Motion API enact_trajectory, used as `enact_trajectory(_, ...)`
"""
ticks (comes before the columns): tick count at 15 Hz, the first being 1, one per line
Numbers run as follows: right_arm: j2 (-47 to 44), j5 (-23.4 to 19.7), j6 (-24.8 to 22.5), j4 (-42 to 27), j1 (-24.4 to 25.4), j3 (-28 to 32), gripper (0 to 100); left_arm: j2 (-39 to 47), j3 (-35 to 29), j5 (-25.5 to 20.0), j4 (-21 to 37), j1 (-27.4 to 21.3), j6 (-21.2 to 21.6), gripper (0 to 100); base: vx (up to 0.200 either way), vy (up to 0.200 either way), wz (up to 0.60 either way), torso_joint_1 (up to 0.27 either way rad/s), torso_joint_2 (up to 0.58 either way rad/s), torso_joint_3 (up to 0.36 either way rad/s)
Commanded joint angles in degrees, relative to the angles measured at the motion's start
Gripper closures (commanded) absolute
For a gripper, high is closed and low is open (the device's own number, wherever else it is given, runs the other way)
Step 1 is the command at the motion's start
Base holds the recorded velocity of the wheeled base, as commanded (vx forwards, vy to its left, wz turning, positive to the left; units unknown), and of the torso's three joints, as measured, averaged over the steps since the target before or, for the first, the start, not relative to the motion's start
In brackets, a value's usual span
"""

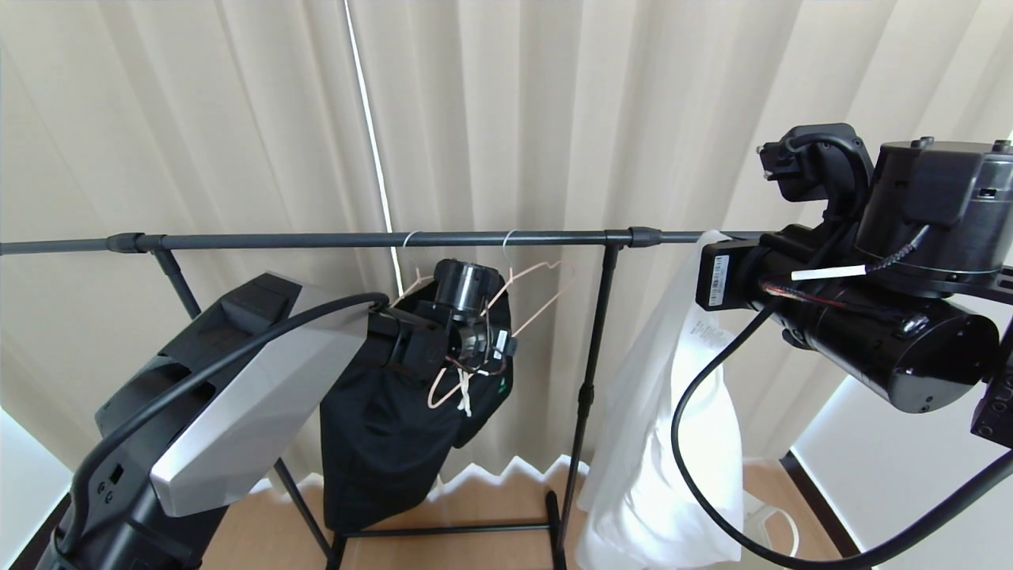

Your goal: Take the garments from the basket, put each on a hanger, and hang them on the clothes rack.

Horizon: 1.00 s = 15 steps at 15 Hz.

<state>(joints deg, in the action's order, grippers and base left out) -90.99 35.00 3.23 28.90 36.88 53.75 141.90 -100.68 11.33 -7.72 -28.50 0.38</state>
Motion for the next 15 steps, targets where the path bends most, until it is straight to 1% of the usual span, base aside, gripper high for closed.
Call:
enact_trajectory(1, -0.06, -0.02, 0.02, 0.01, 0.04, -0.05, 100, 0.22, 0.05, 0.01, -0.02, -0.06, -0.03, 0, 0.0, 0.0, 0.0, 0.0, 0.0, 0.0)
enact_trajectory(11, 0.02, -0.02, 0.02, 0.01, 0.04, -0.05, 100, -0.22, 0.75, 0.54, 0.07, -0.5, -0.03, 0, 0.0, 0.0, 0.0, 0.0, 0.0, 0.0)
enact_trajectory(12, 0.11, -0.02, 0.02, 0.01, 0.04, -0.05, 100, -0.22, 0.84, 0.54, 0.07, -0.59, -0.03, 100, 0.0, 0.0, 0.0, 0.0, 0.0, 0.0)
enact_trajectory(15, 0.2, -0.02, 0.02, 0.01, 0.04, -0.05, 100, -0.57, 1.19, 0.54, 0.07, -0.59, -0.2, 100, 0.0, 0.0, 0.0, 0.0, 0.0, 0.0)
